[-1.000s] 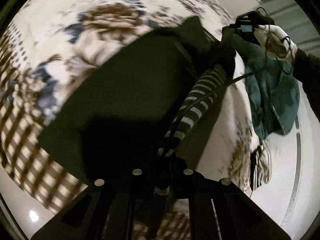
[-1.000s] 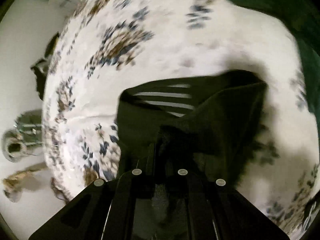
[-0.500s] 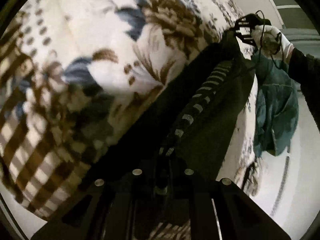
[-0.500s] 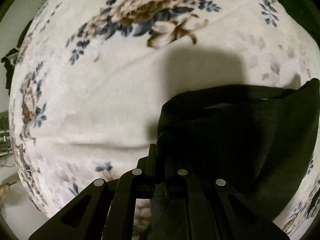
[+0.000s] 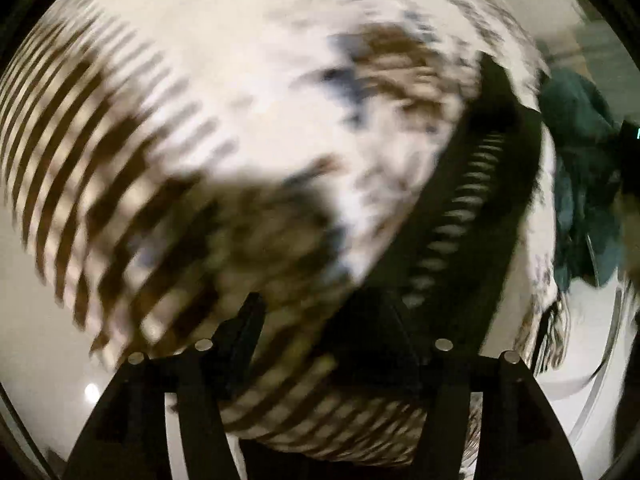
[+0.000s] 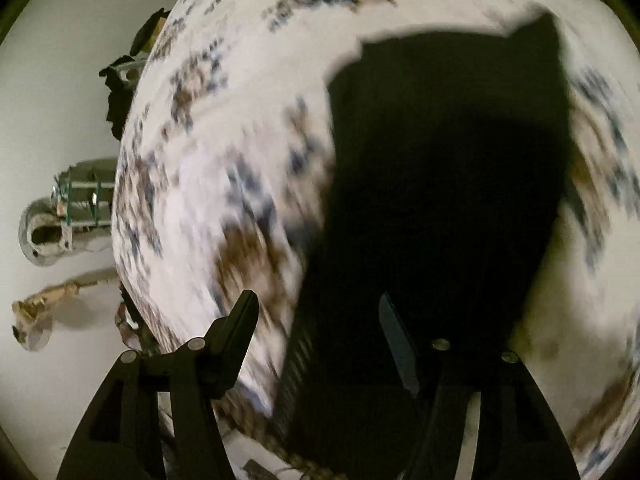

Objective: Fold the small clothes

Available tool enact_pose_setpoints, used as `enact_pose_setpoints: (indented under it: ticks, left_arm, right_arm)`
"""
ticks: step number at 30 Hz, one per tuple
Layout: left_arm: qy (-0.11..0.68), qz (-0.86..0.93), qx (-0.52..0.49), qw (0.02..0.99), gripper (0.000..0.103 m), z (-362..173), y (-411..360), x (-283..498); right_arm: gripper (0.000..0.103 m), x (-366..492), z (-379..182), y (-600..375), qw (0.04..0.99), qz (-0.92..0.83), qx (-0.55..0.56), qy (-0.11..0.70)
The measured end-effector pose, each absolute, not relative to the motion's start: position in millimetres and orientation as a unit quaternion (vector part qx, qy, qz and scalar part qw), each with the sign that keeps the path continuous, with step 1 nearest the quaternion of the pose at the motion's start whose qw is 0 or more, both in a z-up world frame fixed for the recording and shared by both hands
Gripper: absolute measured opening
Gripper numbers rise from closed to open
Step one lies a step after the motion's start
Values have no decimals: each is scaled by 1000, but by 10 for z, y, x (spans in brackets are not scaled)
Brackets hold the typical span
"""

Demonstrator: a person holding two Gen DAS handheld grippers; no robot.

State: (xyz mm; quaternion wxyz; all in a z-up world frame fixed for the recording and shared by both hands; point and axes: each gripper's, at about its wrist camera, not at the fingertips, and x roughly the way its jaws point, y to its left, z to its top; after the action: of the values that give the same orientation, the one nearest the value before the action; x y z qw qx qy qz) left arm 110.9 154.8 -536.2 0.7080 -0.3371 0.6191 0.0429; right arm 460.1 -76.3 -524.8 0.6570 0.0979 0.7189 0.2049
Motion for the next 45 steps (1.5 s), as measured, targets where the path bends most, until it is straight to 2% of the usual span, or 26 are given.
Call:
enact_pose_setpoints:
  ticks: [4, 9, 13, 14, 17, 20, 27, 28, 29, 30, 31, 32, 34, 38, 39, 40, 41, 42, 43, 45]
  left_arm:
    - [602, -9, -279, 748, 60, -5265, 1050, 1800]
    - [599, -31, -151, 786, 60, -5450, 404, 2825]
    - [618, 11, -44, 785, 60, -5687, 538, 3245]
    - [620, 19, -44, 783, 62, -5693, 671, 3255]
    - [621, 66, -63, 778, 59, -5621, 1188, 3170]
    - [621, 64, -120, 771, 59, -5521, 1529, 2880]
    - [679, -41, -176, 711, 59, -5579, 1085, 1892]
    - [690, -51, -168, 702, 51, -5674, 967, 1777]
    - [689, -56, -161, 704, 34, -5723, 906, 1706]
    - [690, -59, -153, 705, 6, -5776, 857, 1647]
    - [685, -58, -149, 711, 6, -5799, 854, 1589]
    - [677, -55, -151, 719, 6, -5783, 895, 1570]
    - [679, -52, -167, 713, 6, -5827, 1076, 1538]
    - [703, -90, -188, 680, 10, -5785, 1176, 1669]
    - [707, -96, -189, 675, 13, -5725, 1184, 1761]
    - [703, -100, -188, 679, 23, -5584, 1202, 1921]
    - [692, -109, -193, 687, 28, -5483, 1188, 1992]
    - [678, -119, -202, 696, 41, -5379, 1210, 2149]
    - [661, -125, -215, 709, 58, -5268, 1210, 2448]
    - [628, -132, -234, 731, 62, -5179, 1201, 2926]
  right_arm:
    - [65, 3759, -5622, -1351, 652, 158, 116, 733]
    - [65, 3157, -6355, -1990, 631, 82, 223, 739]
    - [65, 2962, -6529, -2251, 636, 58, 266, 722]
    - [65, 2940, -6503, -2274, 640, 58, 265, 718]
    - [65, 2851, -6401, -2290, 655, 68, 247, 711]
    - [65, 2720, -6337, -2281, 651, 79, 246, 714]
    - [65, 2023, -6385, -2171, 595, 82, 255, 757]
    - [65, 1934, -6432, -2141, 586, 78, 260, 764]
    - [63, 1783, -6501, -2101, 574, 74, 272, 769]
    - [37, 1668, -6533, -2085, 571, 71, 284, 767]
    - [14, 1591, -6565, -2044, 568, 67, 285, 769]
    - [7, 1487, -6570, -2018, 576, 56, 282, 766]
    - [6, 1390, -6542, -2019, 586, 44, 271, 763]
    - [9, 1448, -6604, -1946, 554, 42, 252, 792]
    - [11, 1525, -6575, -1933, 550, 49, 249, 796]
    - [15, 1655, -6526, -1883, 549, 57, 249, 796]
    - [32, 1798, -6451, -1897, 558, 67, 247, 789]
    - [55, 1952, -6341, -1937, 574, 72, 246, 778]
    - [61, 2100, -6240, -1999, 591, 74, 248, 764]
    - [62, 2533, -6082, -2117, 624, 75, 256, 735]
